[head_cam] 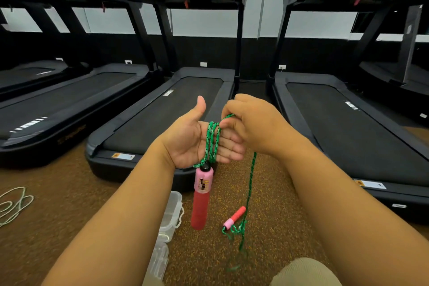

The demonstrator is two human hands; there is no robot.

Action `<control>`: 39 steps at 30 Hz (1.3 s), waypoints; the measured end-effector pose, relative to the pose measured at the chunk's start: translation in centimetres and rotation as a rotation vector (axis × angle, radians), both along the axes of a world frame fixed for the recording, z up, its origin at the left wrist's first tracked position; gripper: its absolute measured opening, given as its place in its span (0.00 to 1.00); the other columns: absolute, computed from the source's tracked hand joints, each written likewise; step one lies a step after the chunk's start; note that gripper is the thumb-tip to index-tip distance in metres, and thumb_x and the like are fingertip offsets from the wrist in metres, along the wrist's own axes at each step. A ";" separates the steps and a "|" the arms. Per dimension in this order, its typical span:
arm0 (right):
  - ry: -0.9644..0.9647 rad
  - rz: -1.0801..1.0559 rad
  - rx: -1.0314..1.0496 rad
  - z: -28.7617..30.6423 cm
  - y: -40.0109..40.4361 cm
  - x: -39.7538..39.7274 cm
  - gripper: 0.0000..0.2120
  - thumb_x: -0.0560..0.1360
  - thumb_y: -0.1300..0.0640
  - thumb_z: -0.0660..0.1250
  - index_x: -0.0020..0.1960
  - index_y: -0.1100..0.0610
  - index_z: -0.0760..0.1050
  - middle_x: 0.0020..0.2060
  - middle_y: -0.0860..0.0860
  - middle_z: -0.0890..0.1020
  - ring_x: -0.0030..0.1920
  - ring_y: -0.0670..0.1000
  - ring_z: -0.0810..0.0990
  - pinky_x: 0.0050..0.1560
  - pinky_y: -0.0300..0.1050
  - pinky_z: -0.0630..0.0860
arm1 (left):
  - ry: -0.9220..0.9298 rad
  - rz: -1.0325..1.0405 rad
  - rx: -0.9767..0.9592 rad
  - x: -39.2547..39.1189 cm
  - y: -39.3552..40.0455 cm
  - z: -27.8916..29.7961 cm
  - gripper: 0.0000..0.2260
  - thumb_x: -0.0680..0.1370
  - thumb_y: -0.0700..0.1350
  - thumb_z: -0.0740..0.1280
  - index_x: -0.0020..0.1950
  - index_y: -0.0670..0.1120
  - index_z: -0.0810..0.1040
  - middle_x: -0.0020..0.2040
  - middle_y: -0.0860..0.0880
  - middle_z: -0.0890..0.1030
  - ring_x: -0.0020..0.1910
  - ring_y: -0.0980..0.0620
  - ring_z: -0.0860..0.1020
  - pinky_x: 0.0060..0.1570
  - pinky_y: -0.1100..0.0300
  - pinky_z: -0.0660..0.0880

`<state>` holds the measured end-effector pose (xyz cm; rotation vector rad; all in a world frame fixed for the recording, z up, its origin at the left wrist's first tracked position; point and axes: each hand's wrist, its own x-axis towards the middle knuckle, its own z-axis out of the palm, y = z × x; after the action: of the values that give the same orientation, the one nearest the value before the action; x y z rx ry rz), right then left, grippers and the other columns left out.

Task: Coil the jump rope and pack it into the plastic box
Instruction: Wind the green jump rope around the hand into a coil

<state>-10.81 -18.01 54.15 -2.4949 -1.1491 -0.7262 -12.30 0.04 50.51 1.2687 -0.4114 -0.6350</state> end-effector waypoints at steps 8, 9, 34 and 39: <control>0.368 0.027 0.355 -2.6 -0.3 1.7 0.08 0.80 0.55 0.60 0.48 0.53 0.78 0.42 0.49 0.80 0.45 0.49 0.78 0.48 0.49 0.76 | -0.045 -0.101 -0.044 -0.5 -0.2 0.4 0.44 0.74 0.70 0.46 0.62 0.32 0.74 0.51 0.35 0.82 0.41 0.44 0.84 0.44 0.55 0.79; 0.428 0.045 0.408 -3.0 -0.3 1.7 0.09 0.80 0.54 0.60 0.46 0.53 0.78 0.41 0.48 0.81 0.44 0.49 0.78 0.46 0.48 0.76 | -0.054 -0.100 -0.051 -0.5 -0.3 0.4 0.43 0.74 0.70 0.46 0.62 0.32 0.75 0.51 0.35 0.82 0.37 0.46 0.83 0.40 0.58 0.78; 0.388 0.052 0.019 -7.5 0.7 -2.1 0.10 0.81 0.49 0.56 0.47 0.55 0.69 0.38 0.51 0.76 0.39 0.53 0.74 0.40 0.52 0.72 | -0.207 0.451 -0.105 -0.1 0.9 1.3 0.37 0.78 0.66 0.43 0.72 0.40 0.67 0.68 0.42 0.75 0.66 0.47 0.74 0.70 0.49 0.64; 0.225 0.094 -0.017 -5.5 0.7 -1.9 0.07 0.79 0.51 0.60 0.49 0.54 0.74 0.43 0.46 0.78 0.43 0.49 0.76 0.43 0.45 0.72 | -0.162 0.409 0.034 -0.3 0.3 0.4 0.39 0.77 0.67 0.42 0.69 0.37 0.70 0.64 0.39 0.78 0.64 0.44 0.76 0.67 0.49 0.68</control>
<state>-12.75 -17.27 48.67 -2.4416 -1.1839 -0.4009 -12.57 0.38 50.88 1.3916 -0.2617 -0.1946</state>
